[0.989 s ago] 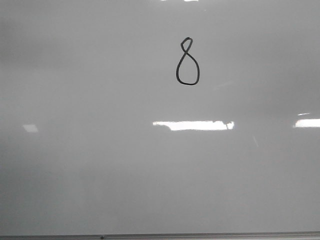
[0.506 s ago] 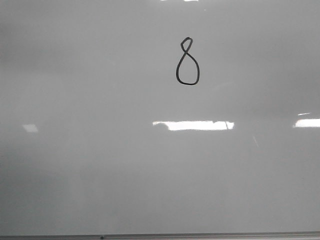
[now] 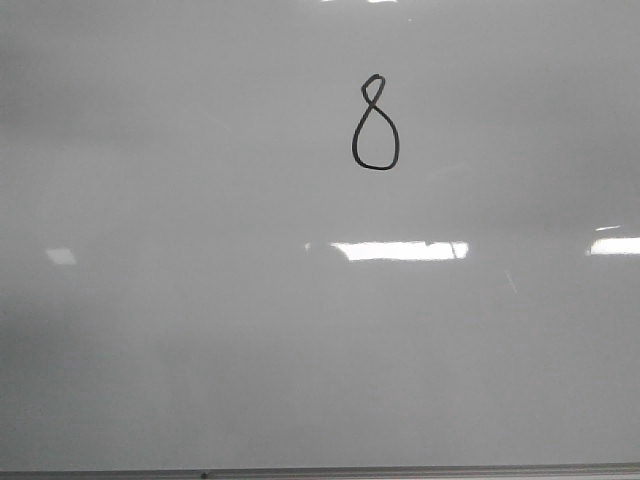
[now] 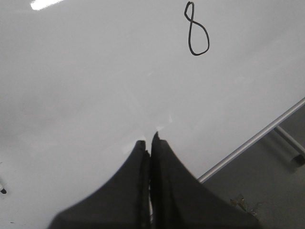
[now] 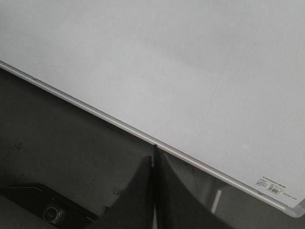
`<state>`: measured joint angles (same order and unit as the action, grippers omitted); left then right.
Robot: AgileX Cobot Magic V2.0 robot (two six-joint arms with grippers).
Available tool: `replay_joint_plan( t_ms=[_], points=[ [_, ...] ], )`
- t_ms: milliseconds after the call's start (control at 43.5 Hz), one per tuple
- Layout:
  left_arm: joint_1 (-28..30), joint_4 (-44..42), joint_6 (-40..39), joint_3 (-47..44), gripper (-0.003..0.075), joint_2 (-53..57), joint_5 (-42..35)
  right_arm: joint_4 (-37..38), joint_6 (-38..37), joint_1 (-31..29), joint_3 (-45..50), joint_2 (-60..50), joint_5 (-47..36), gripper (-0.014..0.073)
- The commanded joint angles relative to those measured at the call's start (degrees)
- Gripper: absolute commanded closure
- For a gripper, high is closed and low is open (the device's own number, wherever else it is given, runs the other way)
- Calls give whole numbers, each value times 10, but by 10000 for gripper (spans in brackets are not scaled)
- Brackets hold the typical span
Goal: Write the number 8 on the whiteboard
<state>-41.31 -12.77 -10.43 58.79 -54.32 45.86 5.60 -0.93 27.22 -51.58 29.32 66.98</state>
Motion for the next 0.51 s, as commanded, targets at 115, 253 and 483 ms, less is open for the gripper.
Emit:
replay_joint_plan(
  t_ms=[115, 253, 483],
  points=[
    [-4, -4, 0, 17, 741, 4, -34, 12, 3, -4, -13, 3, -37, 701],
    [-4, -4, 0, 17, 741, 4, -34, 12, 3, -4, -13, 3, -37, 701],
    [60, 16, 10, 6, 741, 24, -44, 12, 3, -4, -13, 3, -35, 701]
  ],
)
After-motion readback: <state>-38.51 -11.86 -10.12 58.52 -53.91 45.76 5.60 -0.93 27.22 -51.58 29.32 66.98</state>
